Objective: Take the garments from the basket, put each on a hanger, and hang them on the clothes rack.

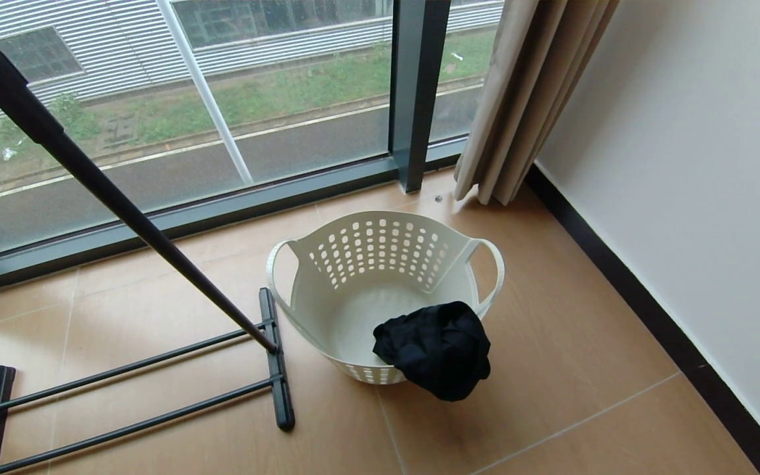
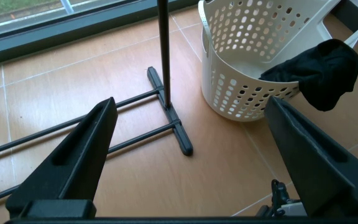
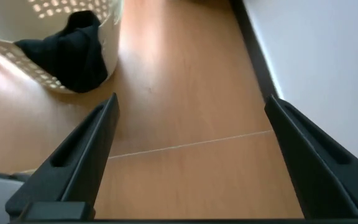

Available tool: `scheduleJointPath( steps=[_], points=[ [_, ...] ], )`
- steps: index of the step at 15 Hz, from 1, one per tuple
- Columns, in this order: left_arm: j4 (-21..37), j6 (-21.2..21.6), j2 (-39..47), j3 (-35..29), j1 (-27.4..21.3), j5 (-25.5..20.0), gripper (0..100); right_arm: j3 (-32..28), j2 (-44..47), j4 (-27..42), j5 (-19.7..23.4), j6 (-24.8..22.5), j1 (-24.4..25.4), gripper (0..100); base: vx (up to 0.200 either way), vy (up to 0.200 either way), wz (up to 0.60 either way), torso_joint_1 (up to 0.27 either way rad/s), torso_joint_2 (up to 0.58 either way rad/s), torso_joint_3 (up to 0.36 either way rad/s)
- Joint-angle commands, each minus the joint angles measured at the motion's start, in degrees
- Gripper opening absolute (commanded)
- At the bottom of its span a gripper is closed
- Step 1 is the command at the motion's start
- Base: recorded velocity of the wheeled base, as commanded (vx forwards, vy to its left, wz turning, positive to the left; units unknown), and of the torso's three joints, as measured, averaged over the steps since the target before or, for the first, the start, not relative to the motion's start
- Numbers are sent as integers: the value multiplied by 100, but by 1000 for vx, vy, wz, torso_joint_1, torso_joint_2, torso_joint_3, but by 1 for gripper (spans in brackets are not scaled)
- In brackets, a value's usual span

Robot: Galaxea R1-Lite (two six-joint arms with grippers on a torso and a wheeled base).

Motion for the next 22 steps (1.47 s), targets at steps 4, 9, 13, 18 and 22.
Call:
scheduleJointPath(
  steps=[4, 9, 13, 18, 22],
  points=[
    [0, 0, 0, 1, 0, 1, 100, -1637, 3672, -71, 817, -395, 646, 100, 0, 0, 0, 0, 0, 0],
    [0, 0, 0, 1, 0, 1, 100, -2208, 5948, -1530, 114, -2117, 1912, 100, 0, 0, 0, 0, 0, 0],
    [0, -9, 0, 1, 0, 1, 100, -3509, 8128, -2198, -668, -3734, 2852, 100, 0, 0, 0, 0, 0, 0],
    [0, -18, 0, 1, 9, 1, 100, -5073, 9587, -2180, -1301, -5782, 2870, 100, 0, 0, 0, 0, 0, 0],
    [0, -18, 0, 1, 9, 1, 100, -5724, 10307, -2189, -1521, -6222, 2896, 100, 0, 0, 0, 0, 0, 0]
  ],
)
